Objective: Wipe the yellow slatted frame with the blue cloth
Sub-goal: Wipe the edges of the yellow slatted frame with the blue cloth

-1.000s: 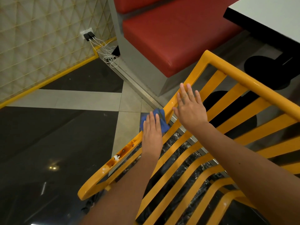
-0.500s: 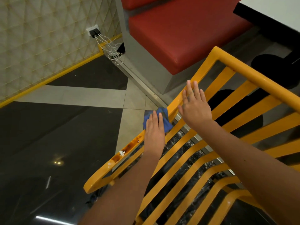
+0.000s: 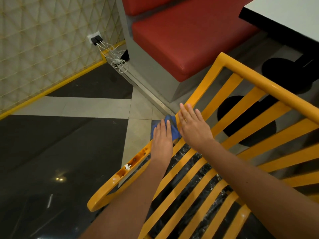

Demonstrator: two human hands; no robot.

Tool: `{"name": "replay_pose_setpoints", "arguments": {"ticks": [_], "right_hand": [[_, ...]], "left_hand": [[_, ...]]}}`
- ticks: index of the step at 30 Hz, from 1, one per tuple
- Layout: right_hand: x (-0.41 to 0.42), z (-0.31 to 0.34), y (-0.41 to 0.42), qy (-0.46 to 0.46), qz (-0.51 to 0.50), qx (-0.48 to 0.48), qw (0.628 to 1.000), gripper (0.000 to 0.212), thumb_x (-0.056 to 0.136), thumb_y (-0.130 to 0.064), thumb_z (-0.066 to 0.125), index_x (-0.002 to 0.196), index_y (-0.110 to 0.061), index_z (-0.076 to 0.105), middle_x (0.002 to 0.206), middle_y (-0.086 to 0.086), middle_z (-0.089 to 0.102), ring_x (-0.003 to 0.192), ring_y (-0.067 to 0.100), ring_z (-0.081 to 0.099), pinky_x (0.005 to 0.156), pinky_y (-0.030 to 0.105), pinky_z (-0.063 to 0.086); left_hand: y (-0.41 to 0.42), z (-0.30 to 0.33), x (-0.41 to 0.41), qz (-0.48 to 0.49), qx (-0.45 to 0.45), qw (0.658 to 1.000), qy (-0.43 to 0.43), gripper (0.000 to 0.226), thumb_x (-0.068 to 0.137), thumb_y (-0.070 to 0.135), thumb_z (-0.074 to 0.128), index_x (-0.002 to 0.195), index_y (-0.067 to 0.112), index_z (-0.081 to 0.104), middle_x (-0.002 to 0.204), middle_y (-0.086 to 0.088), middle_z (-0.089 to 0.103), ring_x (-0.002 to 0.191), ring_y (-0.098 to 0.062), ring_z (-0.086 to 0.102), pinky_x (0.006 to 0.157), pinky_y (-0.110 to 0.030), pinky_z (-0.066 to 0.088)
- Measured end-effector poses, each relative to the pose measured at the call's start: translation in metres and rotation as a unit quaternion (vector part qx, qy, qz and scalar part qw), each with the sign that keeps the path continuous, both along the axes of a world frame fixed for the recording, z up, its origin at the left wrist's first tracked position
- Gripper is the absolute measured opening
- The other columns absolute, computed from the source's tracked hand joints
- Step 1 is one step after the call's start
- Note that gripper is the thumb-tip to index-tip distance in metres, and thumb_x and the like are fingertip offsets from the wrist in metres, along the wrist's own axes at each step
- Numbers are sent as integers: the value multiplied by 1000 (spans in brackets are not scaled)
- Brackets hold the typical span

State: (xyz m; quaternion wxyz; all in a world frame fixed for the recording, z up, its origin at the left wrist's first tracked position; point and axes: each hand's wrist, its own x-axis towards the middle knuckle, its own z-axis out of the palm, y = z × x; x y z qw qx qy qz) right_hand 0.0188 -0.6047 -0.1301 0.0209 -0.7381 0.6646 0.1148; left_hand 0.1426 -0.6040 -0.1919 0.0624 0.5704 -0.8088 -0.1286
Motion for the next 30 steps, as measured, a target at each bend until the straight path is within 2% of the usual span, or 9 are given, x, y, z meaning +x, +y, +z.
{"name": "replay_pose_setpoints", "arguments": {"ticks": [6, 12, 16, 21, 25, 30], "right_hand": [[6, -9, 10, -9, -4, 39, 999, 58, 101, -26, 26, 149, -8, -3, 157, 10, -16, 144, 27, -16, 117, 41, -6], [17, -10, 7, 6, -7, 60, 998, 59, 101, -25, 30, 150, -15, 1, 157, 11, -16, 143, 35, -17, 117, 46, -3], [19, -11, 7, 13, -5, 58, 998, 57, 101, -27, 30, 150, -15, 5, 158, 11, -13, 143, 38, -16, 116, 50, -1], [19, -15, 9, -9, -14, 42, 999, 56, 101, -28, 30, 150, -15, 7, 158, 10, -12, 143, 36, -15, 115, 54, 0], [22, -19, 9, -34, -11, 25, 999, 53, 103, -31, 24, 149, -9, 7, 158, 14, -10, 144, 34, -14, 116, 48, -3], [21, -29, 5, -69, 26, 12, 997, 56, 101, -15, 35, 147, 0, 8, 157, 17, -6, 145, 32, -10, 117, 39, -1]], "left_hand": [[25, -2, 31, 9, 11, 998, -62, 72, 95, 8, 40, 145, 5, -12, 156, -16, 1, 143, -28, 1, 115, -36, -1], [17, -2, 13, 33, -5, 999, -36, 71, 94, 8, 41, 145, 2, -7, 154, -19, 11, 143, -30, 9, 116, -39, 3], [23, -3, 26, 6, 10, 999, -53, 73, 95, 7, 39, 144, 5, -16, 156, -15, -1, 143, -28, -1, 115, -36, -3], [29, 1, 42, 7, 28, 997, -68, 72, 96, 11, 39, 145, 7, -14, 156, -13, 2, 143, -27, 2, 115, -35, -1], [20, -2, 36, 21, 18, 999, -39, 73, 94, 13, 46, 147, 5, -3, 153, -15, 16, 141, -26, 14, 116, -35, 4], [13, -5, 29, 21, 14, 999, -27, 75, 94, 12, 49, 147, 5, -4, 152, -15, 18, 141, -25, 15, 116, -36, 4]]}}
